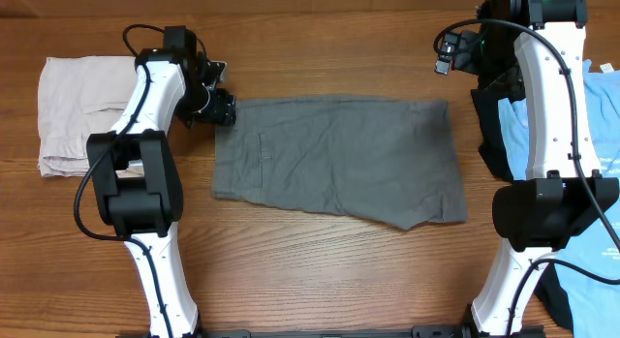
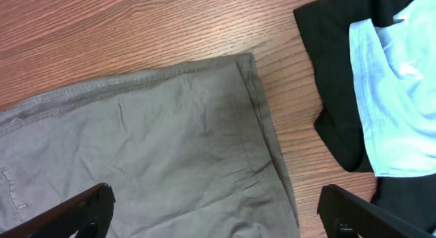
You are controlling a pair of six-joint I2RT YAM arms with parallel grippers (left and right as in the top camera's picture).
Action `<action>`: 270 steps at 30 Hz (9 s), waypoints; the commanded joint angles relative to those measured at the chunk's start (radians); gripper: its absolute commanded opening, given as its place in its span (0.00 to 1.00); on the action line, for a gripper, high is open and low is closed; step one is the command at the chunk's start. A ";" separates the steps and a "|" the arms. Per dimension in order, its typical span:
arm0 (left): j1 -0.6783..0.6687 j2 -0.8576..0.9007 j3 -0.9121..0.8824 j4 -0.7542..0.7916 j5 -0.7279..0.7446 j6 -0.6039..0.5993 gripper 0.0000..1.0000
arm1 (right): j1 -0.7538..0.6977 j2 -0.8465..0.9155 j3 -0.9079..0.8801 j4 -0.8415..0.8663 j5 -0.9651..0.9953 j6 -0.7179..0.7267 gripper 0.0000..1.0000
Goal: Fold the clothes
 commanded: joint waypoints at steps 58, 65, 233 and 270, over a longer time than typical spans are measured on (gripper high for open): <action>-0.193 -0.087 -0.020 -0.114 -0.104 -0.109 0.04 | 0.003 0.001 0.007 0.002 -0.002 0.001 1.00; -0.191 -0.087 -0.020 -0.100 -0.158 -0.177 0.04 | 0.003 0.001 0.007 0.002 -0.002 0.001 1.00; -0.223 -0.468 -0.049 -0.443 -0.020 -0.380 0.04 | -0.051 -0.133 -0.454 -0.057 -0.447 -0.379 0.04; -0.315 -0.635 -0.890 0.031 -0.122 -0.676 0.04 | 0.009 -0.398 -1.326 0.478 -0.121 0.110 0.04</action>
